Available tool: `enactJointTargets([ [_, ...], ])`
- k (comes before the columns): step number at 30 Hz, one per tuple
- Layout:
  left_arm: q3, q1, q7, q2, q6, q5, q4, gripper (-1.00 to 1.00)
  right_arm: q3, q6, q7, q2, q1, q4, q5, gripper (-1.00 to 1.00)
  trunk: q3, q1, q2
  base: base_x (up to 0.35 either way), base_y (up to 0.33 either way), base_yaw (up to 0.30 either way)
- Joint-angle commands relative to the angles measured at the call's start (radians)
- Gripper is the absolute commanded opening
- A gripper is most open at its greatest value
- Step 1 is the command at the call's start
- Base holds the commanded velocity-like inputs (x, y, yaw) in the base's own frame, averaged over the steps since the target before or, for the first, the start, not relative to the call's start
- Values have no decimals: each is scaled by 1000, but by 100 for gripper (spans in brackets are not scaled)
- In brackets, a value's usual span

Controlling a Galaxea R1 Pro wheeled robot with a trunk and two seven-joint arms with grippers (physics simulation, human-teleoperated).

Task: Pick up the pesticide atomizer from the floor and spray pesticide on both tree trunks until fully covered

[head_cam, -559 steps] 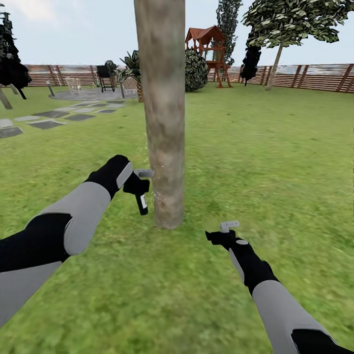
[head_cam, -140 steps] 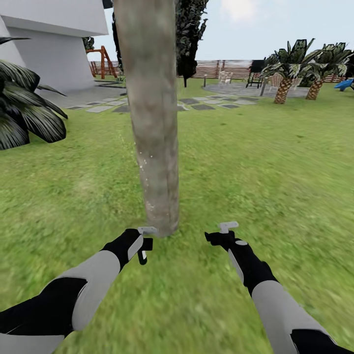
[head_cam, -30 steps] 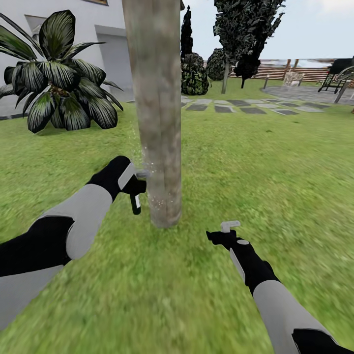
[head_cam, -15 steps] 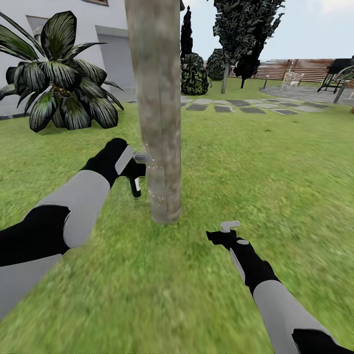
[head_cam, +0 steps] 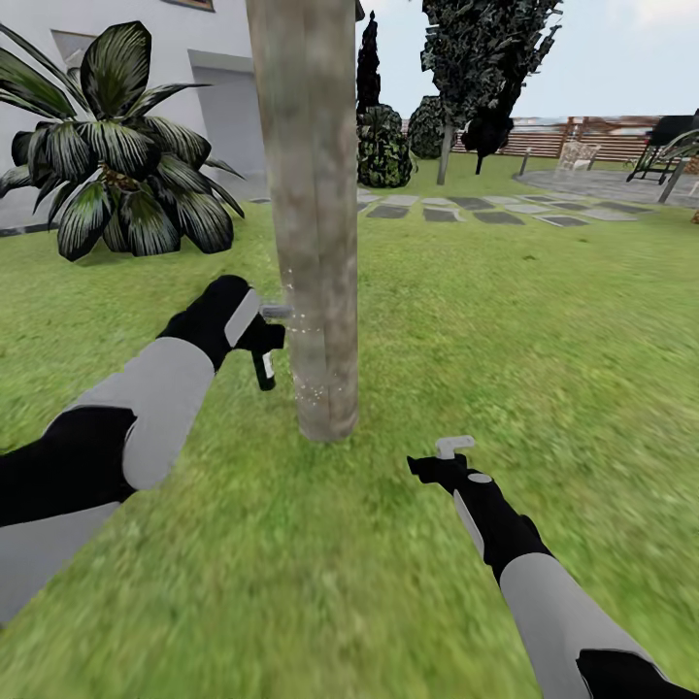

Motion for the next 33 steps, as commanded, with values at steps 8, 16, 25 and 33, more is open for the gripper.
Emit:
enactJointTargets([
  [8, 0, 115, 10, -8, -11, 12, -5, -100, -6, 5, 8, 1, 0, -2, 10, 100, -1, 0, 0, 0, 0, 0],
  [16, -1, 117, 10, -5, -10, 9, -7, -100, -6, 5, 8, 1, 0, -3, 10, 100, -1, 0, 0, 0, -196, 102],
  [25, -1, 129, 10, 0, -10, 6, -5, -100, -6, 5, 8, 1, 0, -3, 10, 100, -1, 0, 0, -195, -214, 60],
  [33, 1, 154, 11, 4, -12, 3, 4, -100, -6, 5, 7, 1, 0, -3, 10, 100, -1, 0, 0, 43, -155, 46],
])
